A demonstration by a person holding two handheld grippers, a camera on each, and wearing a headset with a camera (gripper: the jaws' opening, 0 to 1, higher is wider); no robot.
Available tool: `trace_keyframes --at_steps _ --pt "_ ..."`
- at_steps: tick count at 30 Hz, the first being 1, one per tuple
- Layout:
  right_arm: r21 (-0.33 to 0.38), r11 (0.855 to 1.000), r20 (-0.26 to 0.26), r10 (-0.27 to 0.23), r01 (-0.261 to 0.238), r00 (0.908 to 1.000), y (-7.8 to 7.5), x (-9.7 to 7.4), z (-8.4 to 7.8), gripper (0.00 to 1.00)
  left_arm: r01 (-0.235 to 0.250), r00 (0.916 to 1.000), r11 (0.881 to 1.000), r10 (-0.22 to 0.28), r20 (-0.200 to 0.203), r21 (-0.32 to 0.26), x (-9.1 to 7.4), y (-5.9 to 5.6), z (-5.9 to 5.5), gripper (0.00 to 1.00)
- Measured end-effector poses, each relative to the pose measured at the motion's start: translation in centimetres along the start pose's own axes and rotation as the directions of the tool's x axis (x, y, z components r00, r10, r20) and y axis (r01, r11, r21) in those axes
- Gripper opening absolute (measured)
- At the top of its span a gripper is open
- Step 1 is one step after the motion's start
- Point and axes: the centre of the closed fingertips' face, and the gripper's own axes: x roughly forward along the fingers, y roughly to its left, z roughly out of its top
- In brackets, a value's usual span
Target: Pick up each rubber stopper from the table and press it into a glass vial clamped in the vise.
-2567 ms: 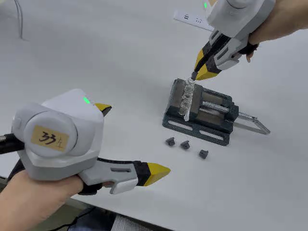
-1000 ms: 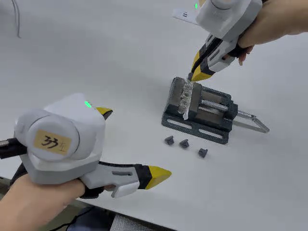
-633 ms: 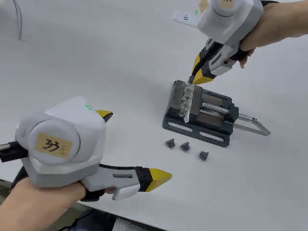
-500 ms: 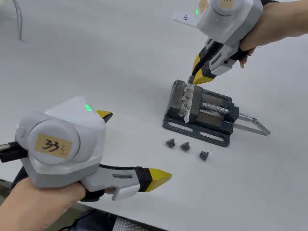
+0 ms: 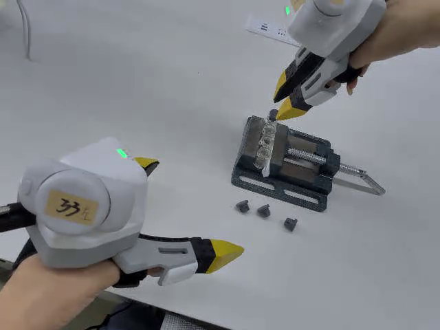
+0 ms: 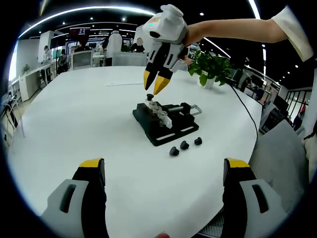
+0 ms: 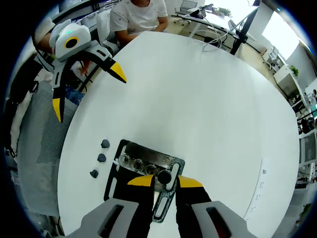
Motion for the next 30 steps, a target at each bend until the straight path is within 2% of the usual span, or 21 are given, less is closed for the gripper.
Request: trace_keyframes --at_steps 12,30 --pt "-0.01 1.0 -0.014 0.011 -0.011 0.9999 -0.08 0.34 -0.18 0.01 0.005 1.0 1.0 -0.005 -0.007 -0.003 0.02 0.0 -0.28 0.99" --pt "-0.007 1.0 -0.023 0.022 -0.023 0.9995 -0.36 0.64 -0.41 0.0 0.011 0.9998 1.0 -0.011 -0.014 -0.011 0.29 -0.05 -0.5 0.99"
